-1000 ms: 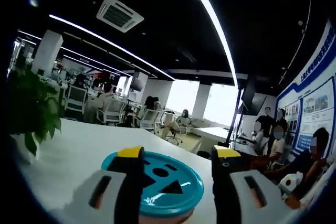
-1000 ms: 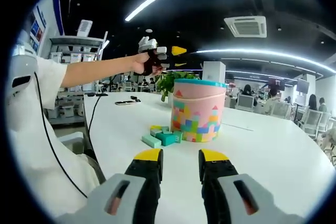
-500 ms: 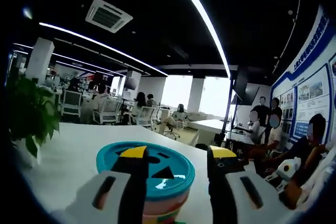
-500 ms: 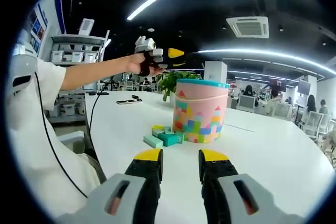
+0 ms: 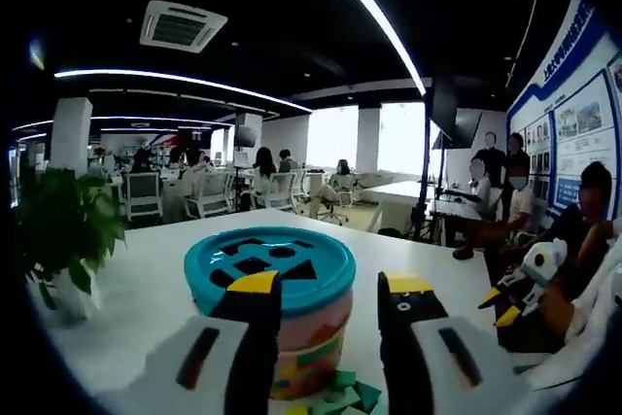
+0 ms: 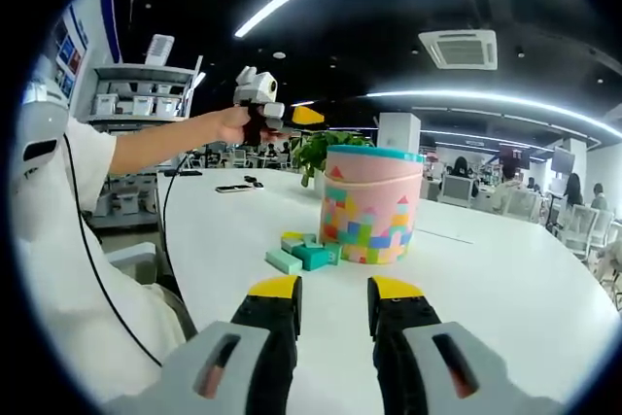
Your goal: Arrange the toys in the designated storage area by placing each visible toy with the group until no toy remains scattered across the table.
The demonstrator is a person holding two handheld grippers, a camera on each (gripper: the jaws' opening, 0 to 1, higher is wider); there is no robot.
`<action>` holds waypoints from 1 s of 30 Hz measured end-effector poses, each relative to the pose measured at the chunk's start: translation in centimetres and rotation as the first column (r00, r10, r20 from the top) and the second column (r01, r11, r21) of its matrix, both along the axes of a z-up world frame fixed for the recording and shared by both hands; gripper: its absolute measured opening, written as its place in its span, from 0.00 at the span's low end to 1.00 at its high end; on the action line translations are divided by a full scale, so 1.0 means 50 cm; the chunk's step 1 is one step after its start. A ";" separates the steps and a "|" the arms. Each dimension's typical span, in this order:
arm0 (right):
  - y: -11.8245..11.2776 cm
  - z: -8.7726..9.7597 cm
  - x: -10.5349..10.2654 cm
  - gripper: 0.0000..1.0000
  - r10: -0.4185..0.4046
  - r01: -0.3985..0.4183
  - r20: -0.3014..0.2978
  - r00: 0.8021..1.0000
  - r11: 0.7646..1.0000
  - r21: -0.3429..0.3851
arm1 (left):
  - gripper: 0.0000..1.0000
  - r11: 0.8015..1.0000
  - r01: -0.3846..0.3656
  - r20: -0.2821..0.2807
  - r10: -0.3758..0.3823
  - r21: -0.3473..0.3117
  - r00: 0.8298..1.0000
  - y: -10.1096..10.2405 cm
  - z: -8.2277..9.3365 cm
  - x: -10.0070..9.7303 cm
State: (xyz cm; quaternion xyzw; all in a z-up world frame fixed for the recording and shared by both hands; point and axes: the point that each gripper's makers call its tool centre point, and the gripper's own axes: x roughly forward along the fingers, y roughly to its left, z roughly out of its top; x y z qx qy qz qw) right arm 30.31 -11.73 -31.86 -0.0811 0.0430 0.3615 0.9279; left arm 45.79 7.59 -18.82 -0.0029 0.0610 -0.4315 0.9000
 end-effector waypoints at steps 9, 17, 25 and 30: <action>0.001 0.001 -0.002 0.27 0.001 -0.001 0.003 1.000 1.000 -0.002 | 0.31 0.996 0.011 -0.001 -0.011 0.086 1.000 0.010 -0.055 -0.063; -0.003 -0.006 -0.001 0.27 -0.005 0.005 -0.004 1.000 1.000 0.002 | 0.32 0.993 -0.055 0.000 0.055 0.100 0.998 0.056 -0.086 -0.082; -0.002 -0.002 -0.002 0.27 -0.004 0.004 0.001 1.000 1.000 0.008 | 0.38 0.976 -0.156 0.019 0.155 0.153 0.988 0.112 -0.140 -0.081; -0.005 -0.002 -0.003 0.27 -0.007 0.007 0.003 1.000 1.000 0.001 | 0.39 0.966 -0.206 0.043 0.202 0.154 0.979 0.132 -0.166 -0.075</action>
